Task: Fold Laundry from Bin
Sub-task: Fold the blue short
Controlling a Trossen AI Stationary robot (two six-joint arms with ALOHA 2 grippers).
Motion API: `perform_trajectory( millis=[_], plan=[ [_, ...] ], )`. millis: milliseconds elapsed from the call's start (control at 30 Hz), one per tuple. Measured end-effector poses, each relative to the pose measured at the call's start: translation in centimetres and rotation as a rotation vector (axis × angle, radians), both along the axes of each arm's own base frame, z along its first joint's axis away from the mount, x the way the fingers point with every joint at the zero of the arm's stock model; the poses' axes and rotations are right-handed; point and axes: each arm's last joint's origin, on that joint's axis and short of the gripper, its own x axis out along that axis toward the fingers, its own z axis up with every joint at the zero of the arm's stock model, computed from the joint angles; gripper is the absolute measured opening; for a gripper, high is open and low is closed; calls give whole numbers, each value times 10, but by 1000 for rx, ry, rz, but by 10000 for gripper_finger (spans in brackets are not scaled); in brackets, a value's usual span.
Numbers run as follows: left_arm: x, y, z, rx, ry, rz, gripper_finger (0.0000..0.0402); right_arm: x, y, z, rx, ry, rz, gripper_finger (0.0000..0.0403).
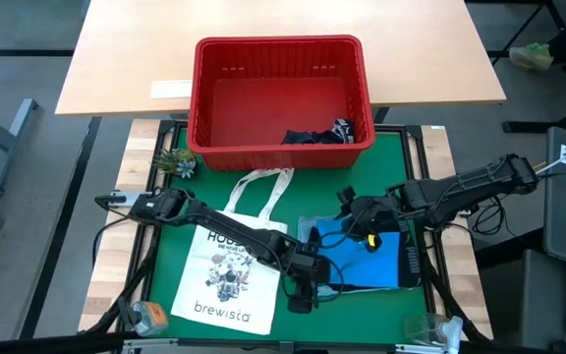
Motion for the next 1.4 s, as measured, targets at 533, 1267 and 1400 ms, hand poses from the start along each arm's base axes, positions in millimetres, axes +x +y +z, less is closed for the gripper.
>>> perform_trajectory(
  millis=[533,1267,1400],
  plan=[
    [-26,6,17,45,169,10,129,13,-7,10,9,-150,-4,172],
    [-24,34,23,151,163,80,129,56,-73,-57,223,70,221,172],
    [-23,41,23,152,164,91,129,61,-74,-67,180,85,268,172]
  ],
)
